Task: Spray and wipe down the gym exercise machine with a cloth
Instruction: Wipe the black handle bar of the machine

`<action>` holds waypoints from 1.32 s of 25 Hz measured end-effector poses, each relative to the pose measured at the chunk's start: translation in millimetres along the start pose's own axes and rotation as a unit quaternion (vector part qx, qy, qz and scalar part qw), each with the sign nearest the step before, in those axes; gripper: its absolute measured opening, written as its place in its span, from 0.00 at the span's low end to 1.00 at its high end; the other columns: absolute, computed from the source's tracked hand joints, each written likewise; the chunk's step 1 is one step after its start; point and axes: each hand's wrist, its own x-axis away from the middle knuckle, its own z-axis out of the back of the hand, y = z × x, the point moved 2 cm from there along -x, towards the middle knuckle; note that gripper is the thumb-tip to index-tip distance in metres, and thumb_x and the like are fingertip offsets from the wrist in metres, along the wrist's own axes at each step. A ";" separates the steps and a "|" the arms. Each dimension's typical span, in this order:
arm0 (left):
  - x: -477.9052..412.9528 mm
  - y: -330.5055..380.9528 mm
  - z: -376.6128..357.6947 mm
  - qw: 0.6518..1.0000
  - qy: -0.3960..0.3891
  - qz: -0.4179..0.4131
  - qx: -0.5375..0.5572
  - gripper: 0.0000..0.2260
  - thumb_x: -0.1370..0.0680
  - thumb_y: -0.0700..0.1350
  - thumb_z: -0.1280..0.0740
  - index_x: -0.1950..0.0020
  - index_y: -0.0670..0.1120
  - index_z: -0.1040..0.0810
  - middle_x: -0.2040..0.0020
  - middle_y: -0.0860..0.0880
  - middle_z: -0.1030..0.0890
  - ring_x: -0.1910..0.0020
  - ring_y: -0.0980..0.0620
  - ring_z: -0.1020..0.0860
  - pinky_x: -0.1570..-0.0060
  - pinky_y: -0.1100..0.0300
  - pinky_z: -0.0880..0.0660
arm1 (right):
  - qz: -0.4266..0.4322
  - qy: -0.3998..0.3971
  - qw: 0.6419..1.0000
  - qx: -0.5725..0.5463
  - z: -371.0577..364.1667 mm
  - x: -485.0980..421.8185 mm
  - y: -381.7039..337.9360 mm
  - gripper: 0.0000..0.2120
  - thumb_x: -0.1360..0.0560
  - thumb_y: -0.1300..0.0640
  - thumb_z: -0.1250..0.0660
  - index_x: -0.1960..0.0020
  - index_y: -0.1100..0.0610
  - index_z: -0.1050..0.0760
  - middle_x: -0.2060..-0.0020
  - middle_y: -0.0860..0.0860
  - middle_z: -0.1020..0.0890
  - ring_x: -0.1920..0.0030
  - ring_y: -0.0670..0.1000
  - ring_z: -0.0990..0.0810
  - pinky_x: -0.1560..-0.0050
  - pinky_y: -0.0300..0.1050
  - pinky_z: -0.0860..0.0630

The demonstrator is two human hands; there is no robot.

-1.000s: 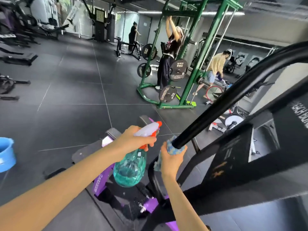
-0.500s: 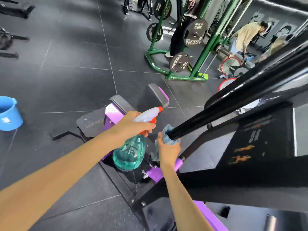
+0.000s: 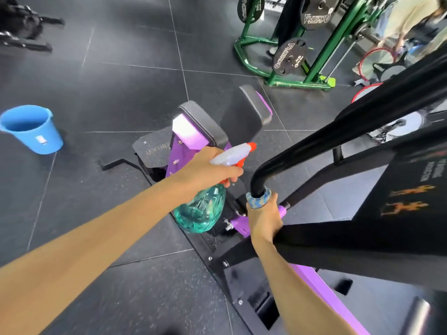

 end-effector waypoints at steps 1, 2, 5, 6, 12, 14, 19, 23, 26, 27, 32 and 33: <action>2.9 -0.2 -2.9 1.000 -0.001 0.001 0.003 0.06 0.25 0.38 0.30 0.52 0.35 0.19 0.65 0.46 0.20 0.71 0.53 0.25 0.68 0.69 0.28 | -0.013 -0.002 1.000 -0.012 -1.3 1.1 5.2 0.16 0.29 0.49 0.30 0.47 0.54 0.32 0.57 0.53 0.20 0.54 0.58 0.20 0.56 0.46 0.26; 5.3 -1.3 -6.4 1.000 -0.001 0.001 0.001 0.06 0.25 0.38 0.30 0.52 0.35 0.19 0.65 0.46 0.20 0.70 0.52 0.25 0.68 0.69 0.29 | -0.018 -0.005 0.999 -0.029 -2.9 3.0 8.4 0.15 0.29 0.50 0.30 0.48 0.53 0.32 0.58 0.52 0.21 0.56 0.57 0.21 0.58 0.45 0.27; 23.7 1.3 -19.7 1.000 -0.009 -0.001 -0.008 0.08 0.25 0.40 0.29 0.49 0.36 0.19 0.64 0.46 0.19 0.69 0.52 0.24 0.65 0.67 0.28 | 0.007 -0.027 0.995 -0.098 -4.7 5.5 12.1 0.13 0.31 0.51 0.31 0.53 0.52 0.33 0.59 0.52 0.22 0.59 0.56 0.23 0.59 0.48 0.26; 29.8 4.7 -22.1 1.000 -0.009 -0.001 -0.006 0.08 0.25 0.41 0.29 0.48 0.37 0.19 0.64 0.47 0.18 0.68 0.52 0.24 0.62 0.65 0.27 | 0.006 -0.044 0.992 -0.115 -4.2 4.9 13.2 0.14 0.32 0.52 0.30 0.53 0.52 0.34 0.59 0.53 0.21 0.58 0.57 0.22 0.58 0.50 0.25; 77.0 46.9 -30.3 0.999 0.031 -0.008 -0.006 0.06 0.27 0.45 0.28 0.53 0.44 0.17 0.60 0.48 0.16 0.68 0.54 0.24 0.54 0.61 0.27 | -0.006 -0.071 0.964 -0.255 38.4 22.7 5.9 0.12 0.27 0.66 0.34 0.54 0.52 0.34 0.59 0.48 0.27 0.55 0.54 0.24 0.54 0.45 0.28; 84.6 57.1 -29.7 0.999 0.044 -0.011 -0.002 0.08 0.27 0.45 0.27 0.50 0.45 0.17 0.64 0.51 0.18 0.68 0.55 0.24 0.56 0.64 0.28 | 0.017 -0.081 0.952 -0.296 57.1 39.5 -5.5 0.15 0.24 0.70 0.40 0.50 0.50 0.36 0.55 0.48 0.27 0.54 0.50 0.27 0.55 0.33 0.31; 138.4 118.6 -52.8 0.992 0.099 -0.073 -0.016 0.12 0.26 0.44 0.28 0.45 0.40 0.19 0.64 0.46 0.20 0.69 0.56 0.25 0.61 0.67 0.30 | 0.356 -0.101 0.891 -0.263 174.9 64.1 -37.6 0.24 0.31 0.74 0.36 0.50 0.45 0.28 0.52 0.40 0.24 0.52 0.45 0.24 0.53 0.41 0.26; 172.8 162.7 -87.0 0.983 0.140 -0.116 -0.032 0.03 0.24 0.45 0.30 0.53 0.46 0.18 0.64 0.48 0.20 0.68 0.58 0.25 0.65 0.67 0.31 | 0.587 0.079 0.803 -0.070 289.0 67.4 -50.1 0.25 0.40 0.70 0.31 0.46 0.54 0.25 0.49 0.51 0.24 0.52 0.54 0.27 0.57 0.51 0.27; 195.1 191.4 -112.4 0.973 0.156 -0.170 -0.015 0.07 0.24 0.41 0.31 0.62 0.47 0.20 0.71 0.53 0.23 0.70 0.58 0.27 0.66 0.69 0.31 | 0.685 0.245 0.686 0.013 358.4 91.7 -44.1 0.12 0.33 0.63 0.33 0.51 0.53 0.21 0.51 0.50 0.20 0.51 0.53 0.24 0.53 0.47 0.31; 201.4 200.4 -119.6 0.968 0.167 -0.188 -0.014 0.07 0.25 0.42 0.30 0.63 0.45 0.20 0.70 0.51 0.22 0.68 0.55 0.26 0.61 0.64 0.30 | 0.700 0.293 0.651 0.026 379.6 93.4 -38.6 0.08 0.29 0.61 0.35 0.52 0.53 0.21 0.51 0.50 0.19 0.49 0.53 0.23 0.49 0.47 0.31; 229.6 243.1 -150.0 0.953 0.192 -0.234 -0.011 0.01 0.24 0.44 0.30 0.53 0.49 0.19 0.72 0.52 0.21 0.69 0.55 0.25 0.58 0.61 0.30 | 0.662 0.382 0.616 0.192 431.4 70.2 -24.3 0.10 0.31 0.57 0.35 0.51 0.56 0.20 0.48 0.54 0.19 0.38 0.57 0.24 0.29 0.54 0.45; 234.2 249.3 -153.9 0.950 0.193 -0.244 -0.017 0.07 0.23 0.43 0.31 0.46 0.51 0.20 0.73 0.54 0.22 0.71 0.58 0.26 0.60 0.66 0.29 | 0.671 0.343 0.612 0.242 421.9 68.2 -18.7 0.15 0.34 0.53 0.31 0.50 0.58 0.19 0.48 0.55 0.19 0.38 0.58 0.24 0.27 0.55 0.48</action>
